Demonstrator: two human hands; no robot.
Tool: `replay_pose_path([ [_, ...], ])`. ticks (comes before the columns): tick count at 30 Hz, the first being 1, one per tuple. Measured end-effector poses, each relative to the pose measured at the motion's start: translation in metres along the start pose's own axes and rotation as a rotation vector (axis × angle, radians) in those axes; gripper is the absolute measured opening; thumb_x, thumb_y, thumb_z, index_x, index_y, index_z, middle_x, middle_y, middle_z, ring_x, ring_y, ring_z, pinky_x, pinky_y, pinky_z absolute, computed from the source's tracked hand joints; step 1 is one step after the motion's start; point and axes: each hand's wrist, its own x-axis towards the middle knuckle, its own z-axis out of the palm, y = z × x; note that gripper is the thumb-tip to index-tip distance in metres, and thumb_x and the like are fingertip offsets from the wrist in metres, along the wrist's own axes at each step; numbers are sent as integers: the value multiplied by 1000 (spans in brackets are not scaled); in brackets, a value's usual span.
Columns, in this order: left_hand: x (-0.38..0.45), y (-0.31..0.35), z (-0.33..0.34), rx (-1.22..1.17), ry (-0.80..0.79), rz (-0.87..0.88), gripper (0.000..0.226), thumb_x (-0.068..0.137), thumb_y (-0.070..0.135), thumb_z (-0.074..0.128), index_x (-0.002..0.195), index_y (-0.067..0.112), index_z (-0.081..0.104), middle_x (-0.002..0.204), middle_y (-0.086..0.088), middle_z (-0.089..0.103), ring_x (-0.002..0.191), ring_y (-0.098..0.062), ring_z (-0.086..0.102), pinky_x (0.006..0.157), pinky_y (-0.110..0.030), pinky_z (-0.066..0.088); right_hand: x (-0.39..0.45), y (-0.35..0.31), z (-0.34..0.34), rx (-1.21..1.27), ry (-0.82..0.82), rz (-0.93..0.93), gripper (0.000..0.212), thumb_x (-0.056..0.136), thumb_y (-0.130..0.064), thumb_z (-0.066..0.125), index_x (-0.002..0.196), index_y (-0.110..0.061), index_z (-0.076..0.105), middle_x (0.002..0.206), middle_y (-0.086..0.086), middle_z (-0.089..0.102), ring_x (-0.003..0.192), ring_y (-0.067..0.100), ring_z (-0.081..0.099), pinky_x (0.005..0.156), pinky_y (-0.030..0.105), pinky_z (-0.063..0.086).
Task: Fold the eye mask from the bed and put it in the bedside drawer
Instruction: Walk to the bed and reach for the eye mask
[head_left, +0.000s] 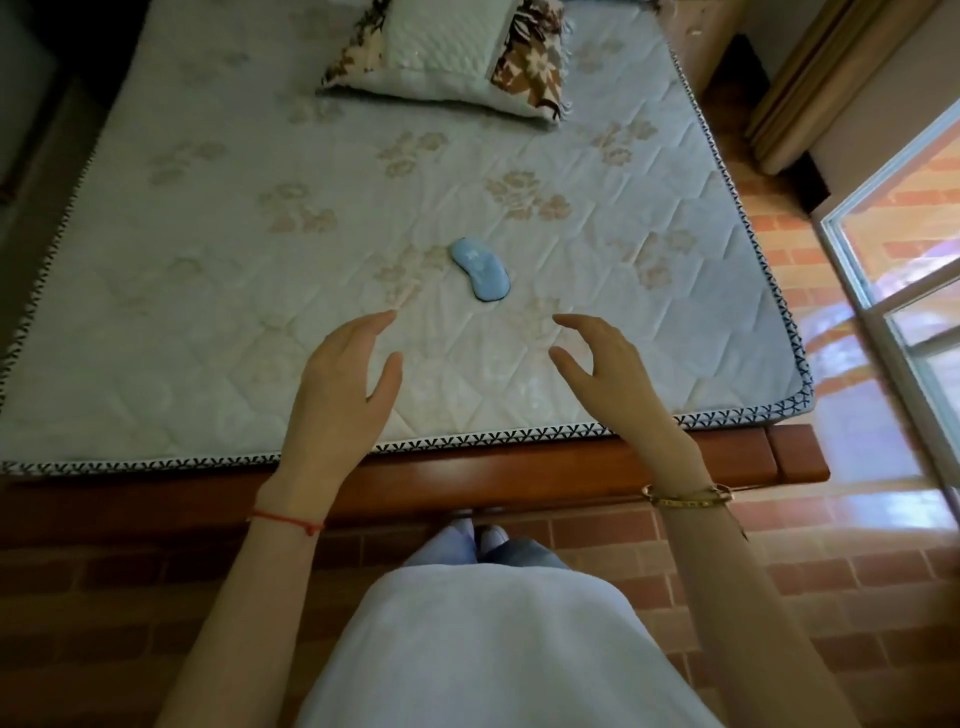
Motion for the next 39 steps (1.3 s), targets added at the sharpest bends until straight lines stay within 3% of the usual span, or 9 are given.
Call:
replay_pose_path([
  [5, 33, -16, 5, 11, -28, 17, 41, 97, 24, 49, 138, 15, 49, 136, -4, 55, 126, -15, 47, 108, -18, 29, 29, 3, 16, 16, 15, 33, 41, 95, -30, 51, 133, -17, 49, 137, 2, 53, 129, 20, 45, 101, 21, 27],
  [10, 80, -32, 25, 42, -74, 70, 43, 96, 22, 50, 138, 13, 48, 138, -6, 55, 128, -20, 49, 112, -37, 38, 67, 15, 30, 11, 39, 71, 41, 94, -29, 52, 132, -14, 50, 135, 4, 54, 126, 22, 47, 100, 22, 29],
  [15, 133, -42, 65, 71, -140, 103, 43, 95, 20, 51, 137, 10, 50, 136, -8, 56, 127, -24, 51, 110, -42, 40, 118, 32, 37, 1, 35, 105, 41, 94, -28, 52, 132, -13, 50, 136, 6, 53, 127, 23, 47, 101, 24, 29],
  [19, 180, -49, 106, 107, -212, 121, 43, 94, 17, 52, 136, 8, 51, 135, -10, 57, 125, -26, 52, 108, -41, 40, 167, 46, 44, 20, 15, 118, 42, 95, -28, 51, 133, -11, 49, 136, 8, 53, 127, 24, 47, 105, 31, 35],
  [29, 280, -103, 240, 153, -287, 56, 46, 88, 18, 60, 133, 13, 52, 134, -5, 57, 119, -26, 53, 100, -36, 41, 259, 133, 110, -1, -39, 174, 43, 95, -28, 50, 135, -12, 47, 137, 7, 52, 128, 23, 46, 105, 31, 34],
  [39, 299, -169, 375, 171, -379, -52, 49, 85, 25, 66, 131, 15, 53, 131, -3, 56, 116, -24, 52, 95, -33, 43, 308, 224, 196, 34, -65, 231, 42, 94, -24, 52, 134, -13, 48, 135, 8, 54, 125, 25, 48, 104, 34, 37],
])
